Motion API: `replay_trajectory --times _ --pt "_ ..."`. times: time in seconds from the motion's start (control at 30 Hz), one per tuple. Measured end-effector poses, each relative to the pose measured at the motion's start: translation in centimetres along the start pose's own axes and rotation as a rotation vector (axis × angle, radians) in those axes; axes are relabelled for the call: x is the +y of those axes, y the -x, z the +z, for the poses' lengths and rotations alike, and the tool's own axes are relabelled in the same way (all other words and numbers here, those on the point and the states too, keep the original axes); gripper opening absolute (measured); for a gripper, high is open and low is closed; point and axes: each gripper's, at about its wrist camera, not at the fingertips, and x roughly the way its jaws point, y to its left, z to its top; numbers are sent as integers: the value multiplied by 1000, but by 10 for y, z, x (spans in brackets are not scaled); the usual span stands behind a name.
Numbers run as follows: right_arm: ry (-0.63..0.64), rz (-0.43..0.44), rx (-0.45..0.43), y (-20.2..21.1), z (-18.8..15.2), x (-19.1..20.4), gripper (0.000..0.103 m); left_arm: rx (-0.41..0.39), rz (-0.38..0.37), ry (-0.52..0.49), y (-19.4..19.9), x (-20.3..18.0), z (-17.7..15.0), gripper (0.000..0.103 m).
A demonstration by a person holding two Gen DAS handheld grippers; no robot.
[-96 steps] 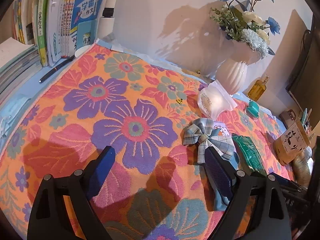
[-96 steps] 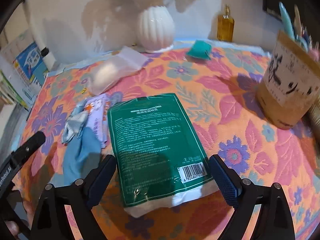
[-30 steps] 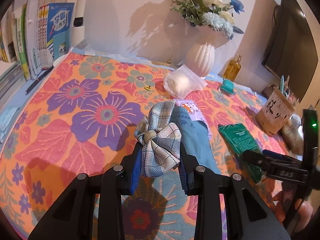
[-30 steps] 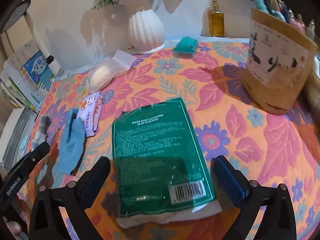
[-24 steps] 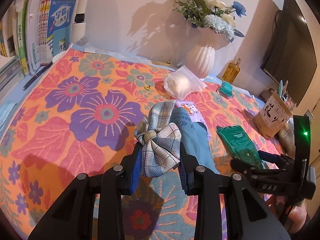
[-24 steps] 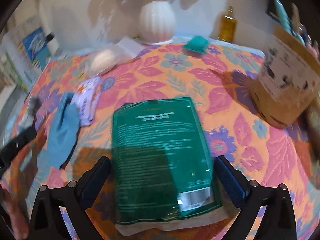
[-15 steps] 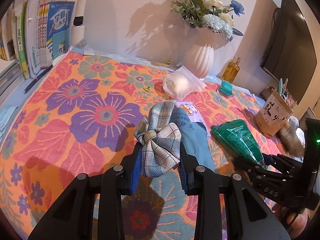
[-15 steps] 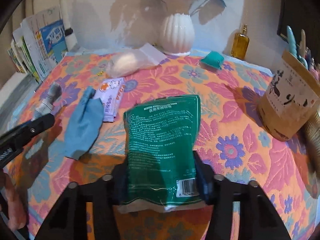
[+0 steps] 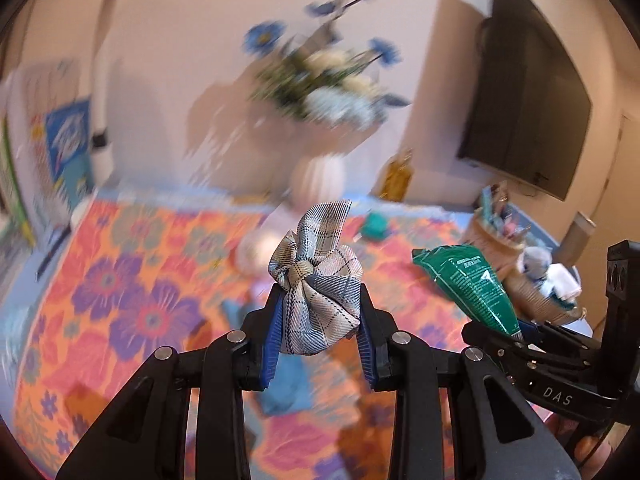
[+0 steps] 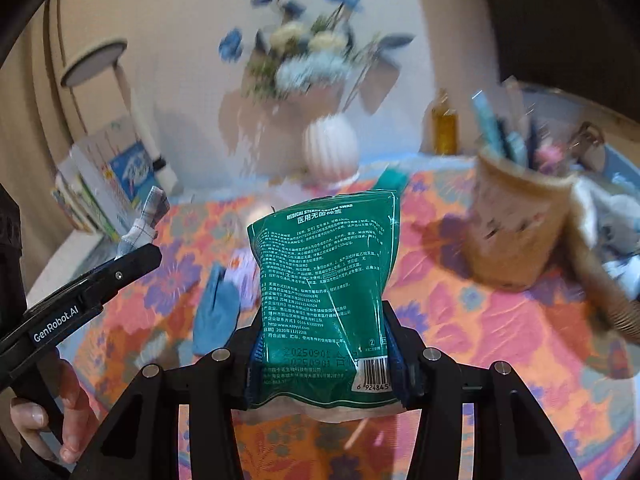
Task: Organize soft objects
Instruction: 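Carry the scrunchie and green pack to the amber plate while both tools release them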
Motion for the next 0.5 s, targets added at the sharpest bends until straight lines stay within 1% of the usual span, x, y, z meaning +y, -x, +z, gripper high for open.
replay_trajectory --times 0.13,0.23,0.33,0.37,0.5 --pt "-54 -31 -58 26 15 -30 49 -33 -46 -55 -3 -44 27 29" --pt "-107 -87 -101 47 26 -64 49 -47 -67 -90 -11 -84 47 29" --pt "-161 -151 -161 73 38 -102 49 -58 -151 -131 -20 -132 62 29" --pt "-181 -185 -184 82 42 -117 49 -57 -182 -148 -25 -151 66 29" --pt "-285 -290 -229 108 54 -179 49 -22 -284 -225 -48 -217 73 29"
